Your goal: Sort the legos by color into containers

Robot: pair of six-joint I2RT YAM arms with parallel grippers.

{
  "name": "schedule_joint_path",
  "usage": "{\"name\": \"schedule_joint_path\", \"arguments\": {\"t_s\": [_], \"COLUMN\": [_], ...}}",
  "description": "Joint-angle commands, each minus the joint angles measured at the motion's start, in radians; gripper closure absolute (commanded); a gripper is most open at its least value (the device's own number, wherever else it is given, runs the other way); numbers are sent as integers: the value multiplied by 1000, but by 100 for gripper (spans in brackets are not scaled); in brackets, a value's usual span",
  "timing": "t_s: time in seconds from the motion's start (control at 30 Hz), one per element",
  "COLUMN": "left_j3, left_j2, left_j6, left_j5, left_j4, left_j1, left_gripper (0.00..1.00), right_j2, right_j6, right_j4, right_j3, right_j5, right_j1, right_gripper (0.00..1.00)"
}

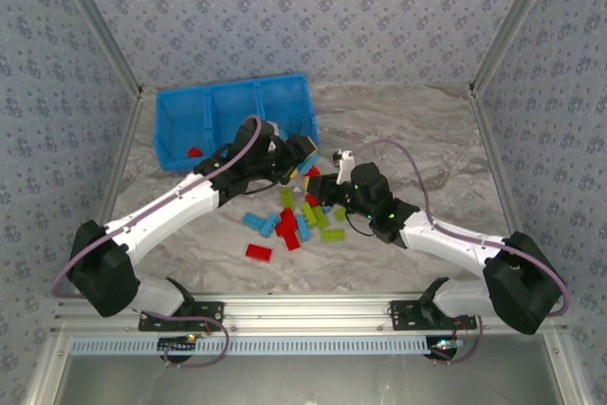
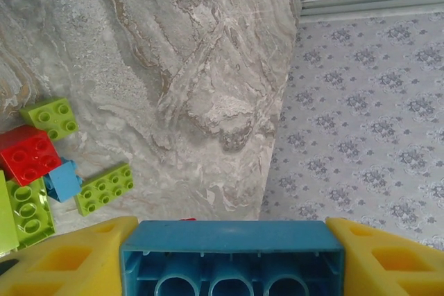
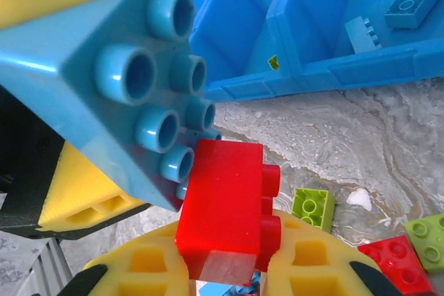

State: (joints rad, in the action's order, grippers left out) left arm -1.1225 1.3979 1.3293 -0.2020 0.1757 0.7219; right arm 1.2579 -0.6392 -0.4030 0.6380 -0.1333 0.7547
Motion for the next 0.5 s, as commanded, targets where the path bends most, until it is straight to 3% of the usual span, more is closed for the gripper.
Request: {"name": "schedule_joint_path", "arguments": {"t_s": [0.0,0.23,0.37,0.47], "left_j3": [-14,-201,-491,-687], "left_j2": [-16,84,321,510], "left_j6": [37,-177,-416,-493], "left_j5": [8,105,379,452], "left_j4": [18,137,388,462], "left_j1": [-9,-71,-92,-127], "left_gripper": [54,53,52,52], "right_j2": [-66,-202,-324,-407], "right_j6": [43,47,41,45], "right_j4": [40,249,364,458], "right_j3": [1,-62,-63,-50], "right_j5": [35,136,165,213], "right_j1": [2,-4,22,56], "right_gripper": [82,84,84,83]}}
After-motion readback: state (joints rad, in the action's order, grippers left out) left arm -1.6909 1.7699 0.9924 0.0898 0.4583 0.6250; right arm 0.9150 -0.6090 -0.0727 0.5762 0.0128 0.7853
